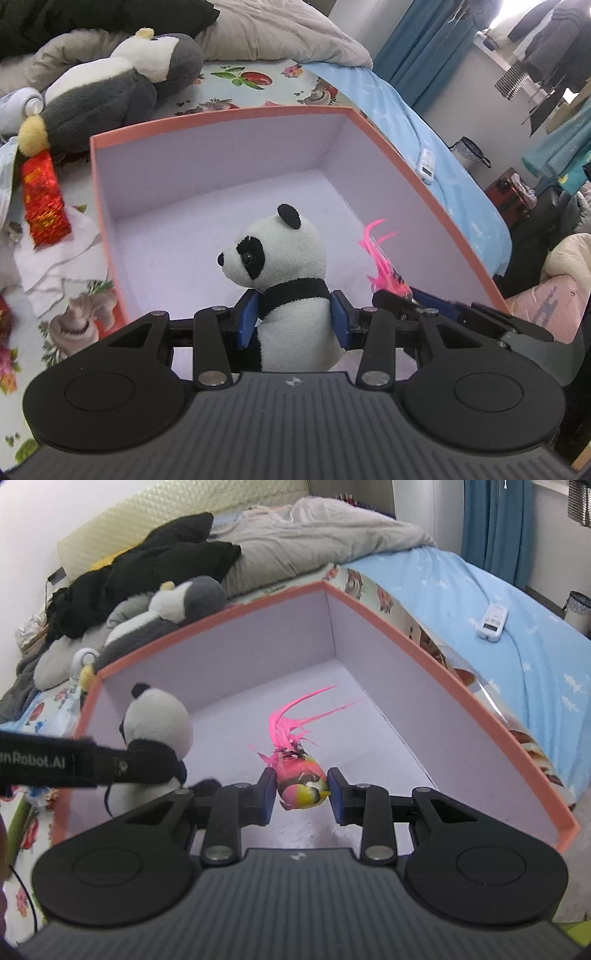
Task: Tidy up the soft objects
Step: 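Open both grippers to drop the panda and pink bird into the box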
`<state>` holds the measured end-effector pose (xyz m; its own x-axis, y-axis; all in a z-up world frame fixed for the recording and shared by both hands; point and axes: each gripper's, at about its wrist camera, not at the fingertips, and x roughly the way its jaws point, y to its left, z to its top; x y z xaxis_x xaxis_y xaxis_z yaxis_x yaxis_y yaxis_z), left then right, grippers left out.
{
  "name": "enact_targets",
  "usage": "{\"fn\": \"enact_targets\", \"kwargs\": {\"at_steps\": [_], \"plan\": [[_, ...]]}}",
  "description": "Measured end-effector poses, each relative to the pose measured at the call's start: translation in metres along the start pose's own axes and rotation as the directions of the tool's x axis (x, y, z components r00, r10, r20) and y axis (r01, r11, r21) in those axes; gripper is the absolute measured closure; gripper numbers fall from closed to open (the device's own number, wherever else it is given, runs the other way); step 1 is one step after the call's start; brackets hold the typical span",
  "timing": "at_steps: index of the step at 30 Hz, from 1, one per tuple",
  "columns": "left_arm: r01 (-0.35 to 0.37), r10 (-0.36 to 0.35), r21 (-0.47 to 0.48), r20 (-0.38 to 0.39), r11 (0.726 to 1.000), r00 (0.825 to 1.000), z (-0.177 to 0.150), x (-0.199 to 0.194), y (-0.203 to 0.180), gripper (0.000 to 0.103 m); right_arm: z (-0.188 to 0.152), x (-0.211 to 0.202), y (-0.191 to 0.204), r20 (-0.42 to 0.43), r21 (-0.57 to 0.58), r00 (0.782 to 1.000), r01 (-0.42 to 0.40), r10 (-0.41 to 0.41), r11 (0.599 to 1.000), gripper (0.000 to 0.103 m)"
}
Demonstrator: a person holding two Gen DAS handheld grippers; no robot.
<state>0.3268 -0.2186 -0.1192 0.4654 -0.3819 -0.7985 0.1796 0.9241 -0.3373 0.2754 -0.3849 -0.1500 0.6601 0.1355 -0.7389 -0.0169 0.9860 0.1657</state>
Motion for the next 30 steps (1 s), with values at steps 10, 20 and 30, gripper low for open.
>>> {"fn": "enact_targets", "kwargs": {"at_steps": [10,20,30], "plan": [[-0.007,0.007,0.019,-0.005,1.0,1.0,0.011,0.019,-0.002,0.05,0.0,-0.001,-0.001,-0.029,0.03,0.999,0.016,-0.015,0.999,0.05],[-0.016,0.014,0.025,0.061,1.0,0.998,-0.011,-0.049,-0.001,0.05,-0.008,-0.065,0.021,0.057,0.013,0.998,-0.015,0.014,1.0,0.05],[-0.04,0.028,0.071,0.154,0.997,0.988,-0.062,-0.143,-0.007,0.05,-0.034,-0.139,0.051,0.142,-0.031,0.989,-0.032,0.036,0.999,0.05]]}}
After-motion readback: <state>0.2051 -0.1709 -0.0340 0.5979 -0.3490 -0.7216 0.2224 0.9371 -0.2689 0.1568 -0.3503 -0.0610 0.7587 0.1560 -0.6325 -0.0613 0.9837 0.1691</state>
